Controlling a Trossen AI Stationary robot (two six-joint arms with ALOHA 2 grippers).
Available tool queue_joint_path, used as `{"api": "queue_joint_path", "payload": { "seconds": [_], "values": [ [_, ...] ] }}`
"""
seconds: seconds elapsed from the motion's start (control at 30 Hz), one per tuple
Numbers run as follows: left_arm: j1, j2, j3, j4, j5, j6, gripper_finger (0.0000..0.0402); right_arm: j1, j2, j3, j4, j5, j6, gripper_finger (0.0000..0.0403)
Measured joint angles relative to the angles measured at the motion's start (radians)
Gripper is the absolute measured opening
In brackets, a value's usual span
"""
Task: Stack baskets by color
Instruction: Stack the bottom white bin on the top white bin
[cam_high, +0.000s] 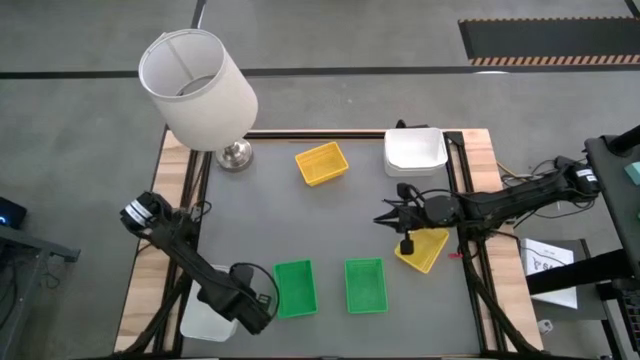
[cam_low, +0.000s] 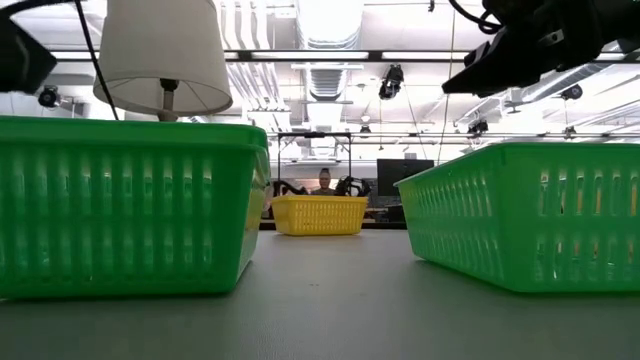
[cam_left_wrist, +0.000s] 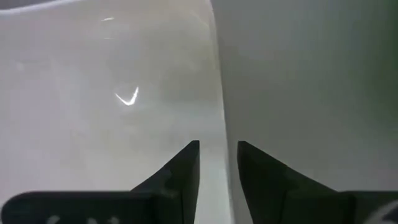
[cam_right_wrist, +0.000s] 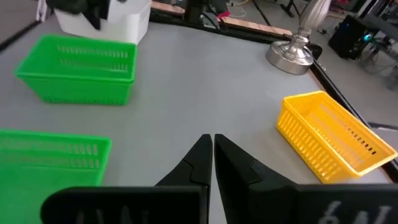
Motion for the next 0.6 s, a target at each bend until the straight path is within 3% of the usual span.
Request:
{"api": "queue_joint_path", "payload": {
  "seconds": [0.23, 0.43, 0.6],
  "values": [
    [0.000, 0.049, 0.007, -0.008, 0.030, 0.057, 0.0009, 0.047, -0.106, -0.003, -0.090, 0.001, 0.072, 0.0009],
    [0.001, 0.041, 0.050, -0.054, 0.031, 0.102, 0.0001, 0.099, -0.200, -0.021, -0.095, -0.001, 0.041, 0.0009],
    [0.006, 0.026, 0.181, -0.182, 0.032, 0.245, 0.0000, 0.100, -0.269, -0.055, -0.078, -0.072, 0.022, 0.0008]
  ]
}}
